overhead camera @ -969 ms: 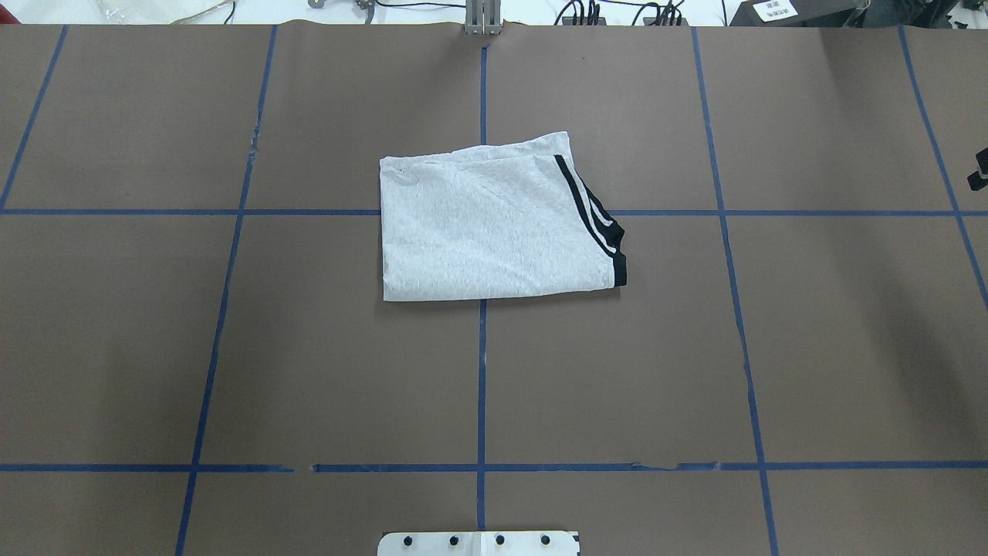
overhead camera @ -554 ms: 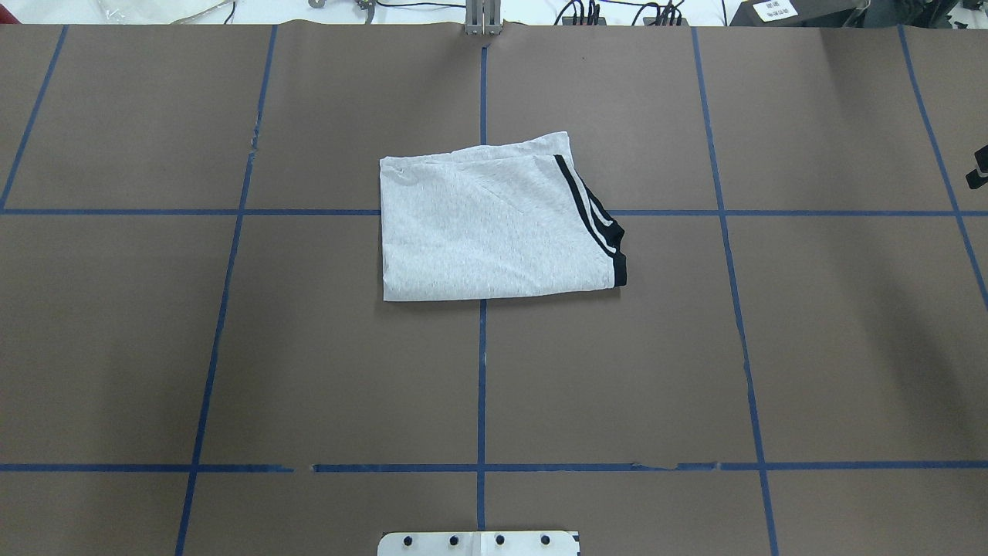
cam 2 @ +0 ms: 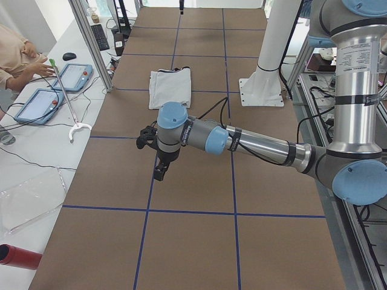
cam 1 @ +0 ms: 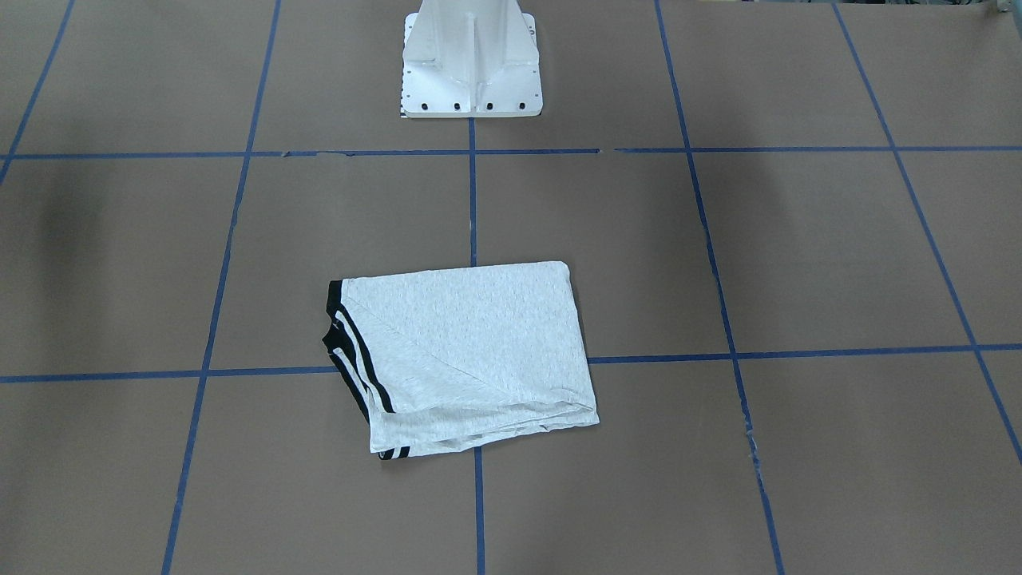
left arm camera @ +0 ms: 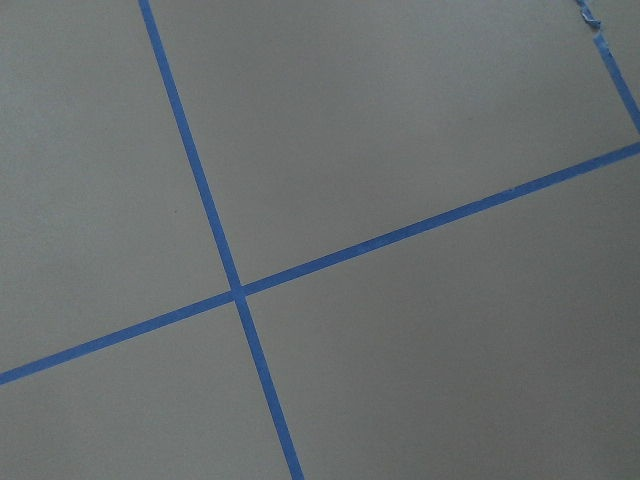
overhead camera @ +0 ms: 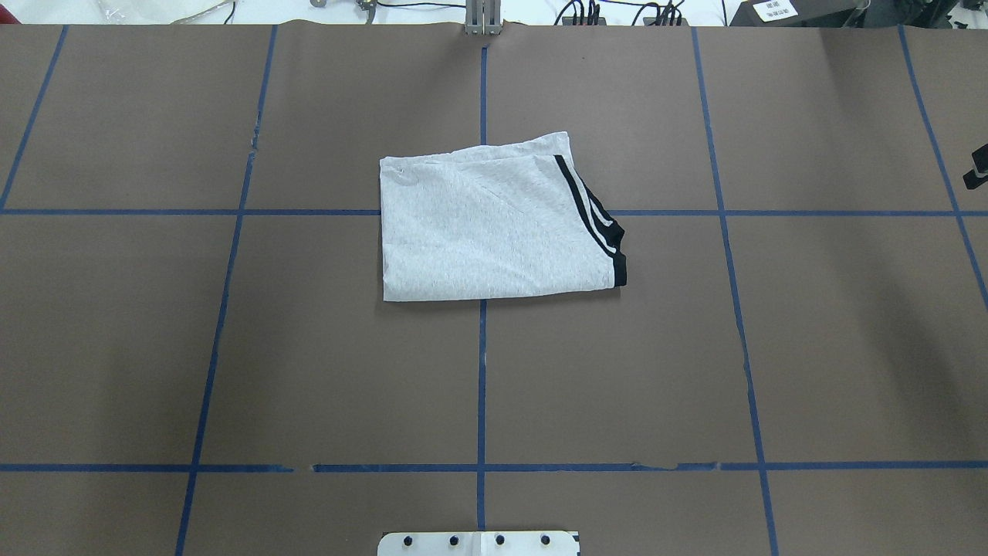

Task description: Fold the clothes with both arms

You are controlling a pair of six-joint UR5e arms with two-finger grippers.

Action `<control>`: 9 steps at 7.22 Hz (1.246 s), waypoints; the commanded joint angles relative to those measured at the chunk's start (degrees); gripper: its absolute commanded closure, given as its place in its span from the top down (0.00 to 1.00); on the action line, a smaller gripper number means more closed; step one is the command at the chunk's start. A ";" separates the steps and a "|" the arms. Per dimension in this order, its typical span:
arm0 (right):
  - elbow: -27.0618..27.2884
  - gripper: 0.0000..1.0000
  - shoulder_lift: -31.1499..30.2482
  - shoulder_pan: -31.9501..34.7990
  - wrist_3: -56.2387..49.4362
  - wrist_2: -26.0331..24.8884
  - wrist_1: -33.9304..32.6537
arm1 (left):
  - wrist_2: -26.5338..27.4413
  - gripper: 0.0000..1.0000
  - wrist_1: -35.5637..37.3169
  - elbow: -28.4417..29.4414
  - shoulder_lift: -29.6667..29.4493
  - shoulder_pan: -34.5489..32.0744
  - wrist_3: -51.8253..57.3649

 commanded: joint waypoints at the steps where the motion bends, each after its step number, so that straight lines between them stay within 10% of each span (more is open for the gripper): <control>1: 0.13 1.00 0.00 -0.25 0.16 0.09 0.00 | -0.24 1.00 0.03 -0.15 -0.17 0.00 -0.56; 9: 0.74 1.00 0.00 -0.78 0.42 0.18 0.00 | -0.34 1.00 -0.15 2.92 -0.44 0.09 -0.48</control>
